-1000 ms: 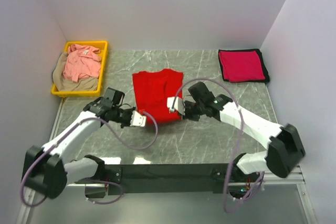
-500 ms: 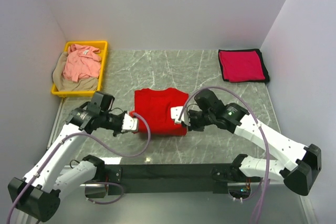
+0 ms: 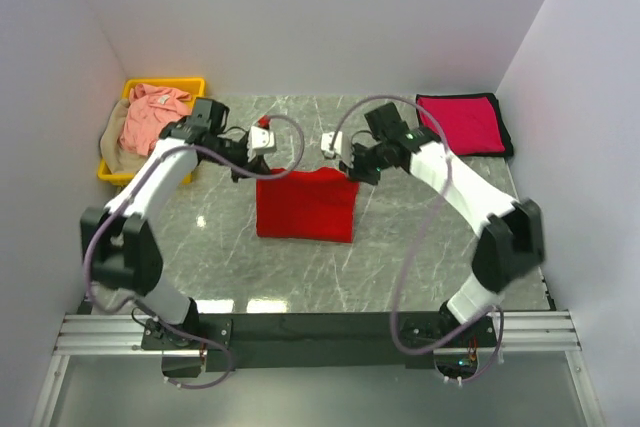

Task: Fold and stack the t-shirts
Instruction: Fold the tshirt

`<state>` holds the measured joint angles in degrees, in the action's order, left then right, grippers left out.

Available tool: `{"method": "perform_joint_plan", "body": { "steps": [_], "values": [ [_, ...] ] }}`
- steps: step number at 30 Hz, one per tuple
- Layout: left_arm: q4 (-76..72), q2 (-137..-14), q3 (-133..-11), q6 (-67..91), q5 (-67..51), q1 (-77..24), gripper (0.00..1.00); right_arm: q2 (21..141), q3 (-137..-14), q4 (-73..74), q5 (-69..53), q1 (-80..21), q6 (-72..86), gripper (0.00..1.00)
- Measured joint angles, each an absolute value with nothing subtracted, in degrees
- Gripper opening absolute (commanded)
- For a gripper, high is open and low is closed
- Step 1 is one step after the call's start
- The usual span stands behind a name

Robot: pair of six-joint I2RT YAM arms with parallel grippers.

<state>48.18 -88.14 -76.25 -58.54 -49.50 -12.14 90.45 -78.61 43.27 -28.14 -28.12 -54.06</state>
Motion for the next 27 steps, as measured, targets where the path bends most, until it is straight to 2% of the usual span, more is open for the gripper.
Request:
{"method": "perform_joint_plan", "body": {
  "steps": [3, 9, 11, 12, 15, 16, 23, 27],
  "values": [
    [45.58, -97.23, -81.76, -56.99, -48.60, -11.55, 0.02, 101.14, -86.61, 44.01, -28.23, -25.71, -55.09, 0.00],
    [40.16, -112.36, -90.06, -52.16, -45.06, -11.46, 0.10, 121.45, -104.03, 46.50, -27.40, -22.28, -55.59, 0.00],
    [39.77, -117.34, -93.51, -50.24, -43.57, -11.49, 0.15, 125.03, -107.04, 47.37, -26.76, -21.80, -55.75, 0.03],
    [39.57, -119.55, -95.15, -49.67, -43.07, -11.49, 0.16, 126.50, -108.33, 47.94, -26.35, -21.63, -55.96, 0.11],
    [38.83, -123.76, -97.41, -47.75, -41.56, -11.51, 0.33, 128.20, -109.82, 48.97, -25.30, -21.47, -56.38, 0.32],
    [38.63, -124.42, -97.41, -46.94, -41.04, -11.51, 0.37, 128.22, -109.89, 49.15, -24.75, -21.47, -56.38, 0.41],
    [33.69, -123.70, -97.19, -35.33, -38.89, -10.41, 0.46, 128.22, -115.04, 48.38, -20.47, -20.80, -49.21, 0.46],
    [31.14, -119.37, -95.74, -25.45, -38.15, -8.10, 0.50, 127.31, -119.57, 48.69, -21.47, -19.46, -41.69, 0.48]
  ]
}}
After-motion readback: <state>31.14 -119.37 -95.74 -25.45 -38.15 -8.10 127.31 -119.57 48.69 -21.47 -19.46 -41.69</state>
